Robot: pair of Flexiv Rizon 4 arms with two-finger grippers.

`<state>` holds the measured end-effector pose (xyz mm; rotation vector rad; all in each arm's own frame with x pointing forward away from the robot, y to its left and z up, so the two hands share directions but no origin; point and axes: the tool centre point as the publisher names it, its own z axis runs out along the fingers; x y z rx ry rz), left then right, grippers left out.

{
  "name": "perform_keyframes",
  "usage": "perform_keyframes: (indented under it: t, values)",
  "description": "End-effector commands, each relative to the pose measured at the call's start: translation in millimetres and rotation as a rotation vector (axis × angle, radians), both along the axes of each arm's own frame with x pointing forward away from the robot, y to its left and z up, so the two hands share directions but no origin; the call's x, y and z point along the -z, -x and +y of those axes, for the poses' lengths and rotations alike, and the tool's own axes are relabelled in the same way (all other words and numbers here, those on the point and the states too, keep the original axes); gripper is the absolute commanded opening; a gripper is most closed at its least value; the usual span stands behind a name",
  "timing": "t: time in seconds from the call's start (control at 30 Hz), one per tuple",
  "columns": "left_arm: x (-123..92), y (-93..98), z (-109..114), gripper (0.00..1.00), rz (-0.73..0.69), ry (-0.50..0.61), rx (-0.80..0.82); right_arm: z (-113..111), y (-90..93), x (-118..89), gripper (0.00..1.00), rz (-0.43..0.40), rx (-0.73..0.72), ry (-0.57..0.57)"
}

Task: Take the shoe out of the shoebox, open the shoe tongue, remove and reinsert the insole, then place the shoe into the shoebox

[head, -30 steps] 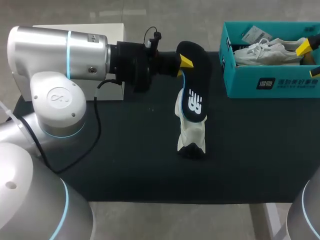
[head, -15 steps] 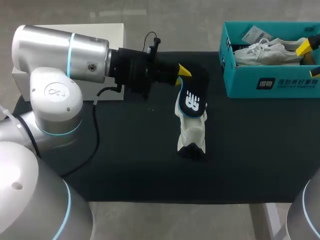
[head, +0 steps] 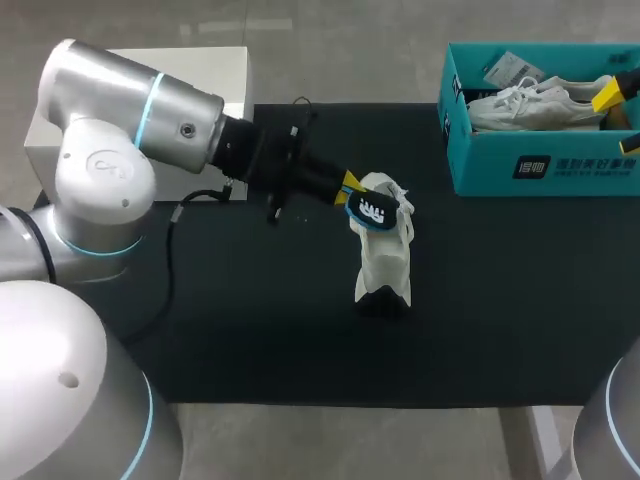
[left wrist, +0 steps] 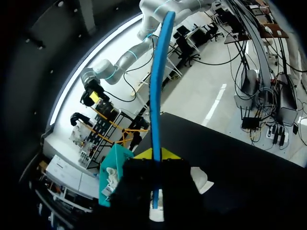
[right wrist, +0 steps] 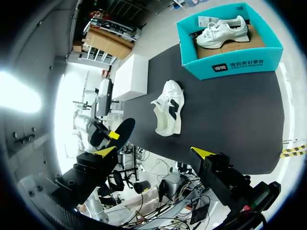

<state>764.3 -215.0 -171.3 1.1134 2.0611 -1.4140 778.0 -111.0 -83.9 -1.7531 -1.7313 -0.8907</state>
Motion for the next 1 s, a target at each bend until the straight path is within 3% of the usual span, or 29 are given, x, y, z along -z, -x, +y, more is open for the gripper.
perform_keyframes:
  t: [0.03,0.17,0.33,0.57,1.0]
  values:
    - [12,-0.4,-13,0.0,-0.031,-0.049,0.003,0,-0.6,0,1.0,0.002,0.0,0.003]
    - [33,2.4,-22,0.0,-0.039,-0.082,0.03,0,-0.6,0,1.0,0.002,0.0,0.003]
    - [48,2.7,-37,0.0,-0.019,-0.015,0.064,0,-0.6,0,1.0,0.002,0.0,0.003]
    - [68,1.9,-58,0.0,0.019,-0.004,0.094,0,-0.6,0,1.0,0.002,0.0,0.003]
    - [92,-4.2,-65,0.0,0.055,0.0,0.068,0,-0.6,0,1.0,0.002,0.0,0.003]
